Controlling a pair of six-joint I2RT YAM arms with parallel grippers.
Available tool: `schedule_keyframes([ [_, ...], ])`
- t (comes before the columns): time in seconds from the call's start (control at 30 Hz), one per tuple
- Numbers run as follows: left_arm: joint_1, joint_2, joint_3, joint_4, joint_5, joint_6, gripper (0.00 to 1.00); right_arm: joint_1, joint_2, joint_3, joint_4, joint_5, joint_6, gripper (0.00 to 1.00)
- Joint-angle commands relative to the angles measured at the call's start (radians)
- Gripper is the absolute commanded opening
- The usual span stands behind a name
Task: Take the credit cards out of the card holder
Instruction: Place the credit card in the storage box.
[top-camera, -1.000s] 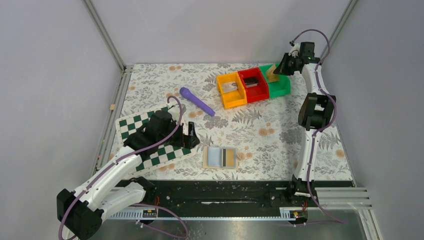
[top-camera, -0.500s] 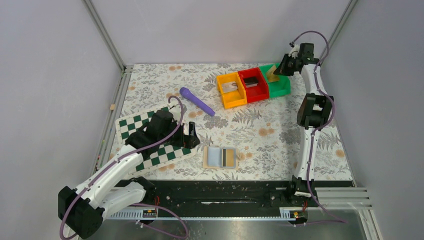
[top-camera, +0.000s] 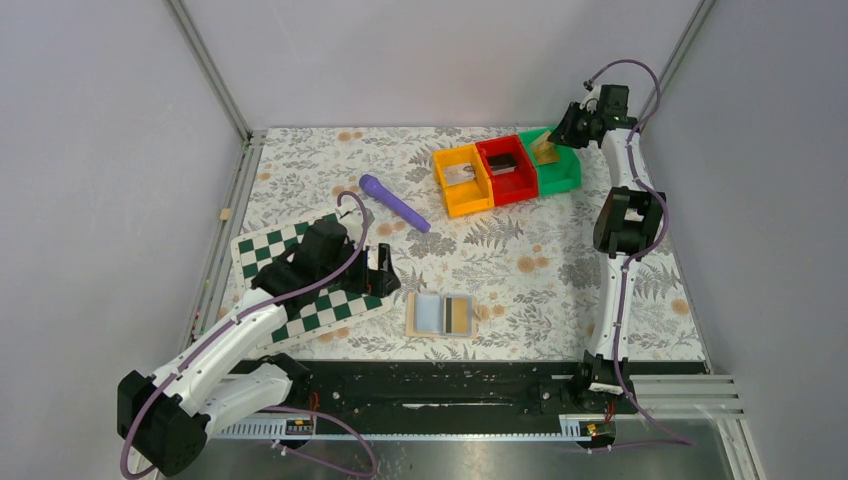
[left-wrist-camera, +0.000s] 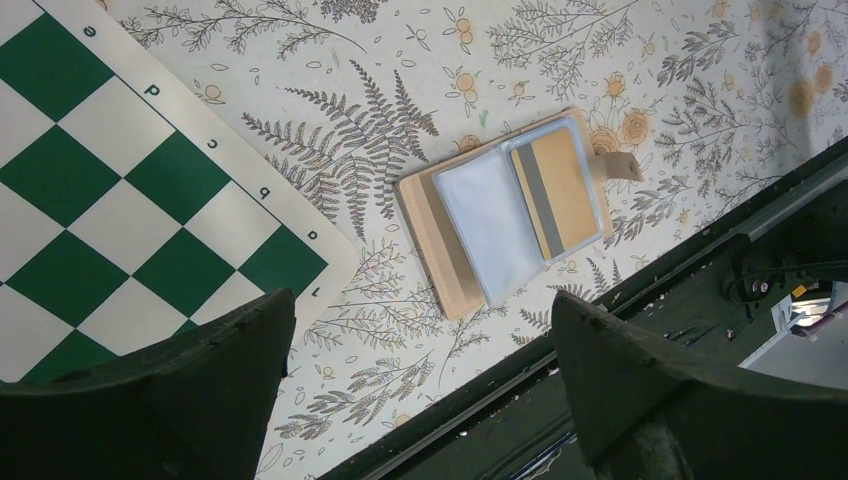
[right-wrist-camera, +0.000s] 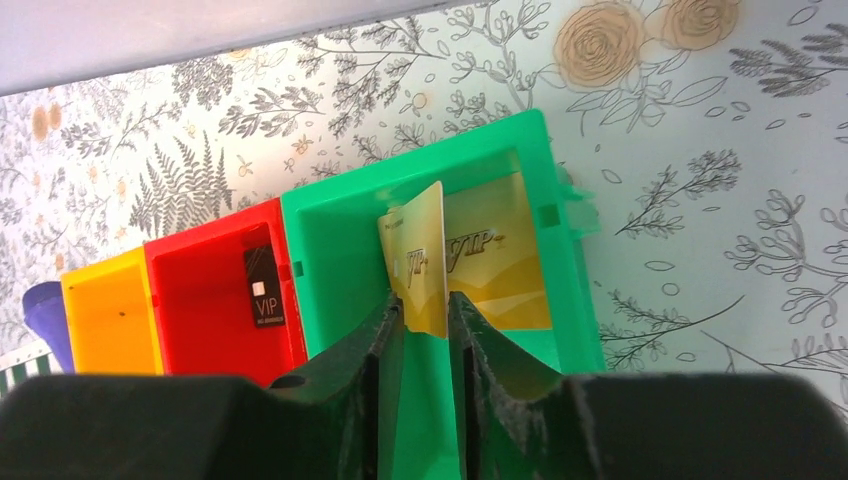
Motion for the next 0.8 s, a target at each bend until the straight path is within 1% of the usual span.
schedule_keyframes([
  [0.0,0.005,-0.006,0.028,0.041,0.021,0.002,0.99,-0.007,-0.03,0.052,0.042,0.052,0.014,0.32],
  [0.2,0.005,-0.005,0.027,0.041,0.025,0.002,0.99,-0.016,-0.031,0.082,0.044,0.129,0.021,0.42],
  [0.3,0.005,-0.007,0.025,0.038,0.029,0.001,0.99,-0.025,-0.04,0.1,0.042,0.145,0.035,0.45],
  [0.43,0.006,-0.016,0.026,0.029,0.019,-0.005,0.99,-0.033,-0.088,0.078,0.038,0.144,0.072,0.45],
  [0.6,0.006,-0.035,0.023,0.029,0.017,-0.013,0.99,-0.032,-0.189,-0.038,-0.008,0.092,0.138,0.37],
  [0.7,0.005,-0.038,0.033,0.015,0.014,-0.016,0.99,-0.016,-0.281,-0.133,-0.079,0.086,0.158,0.37],
  [0.77,0.005,-0.043,0.038,-0.008,-0.027,-0.017,0.99,0.004,-0.384,-0.256,-0.096,0.117,0.135,0.37],
])
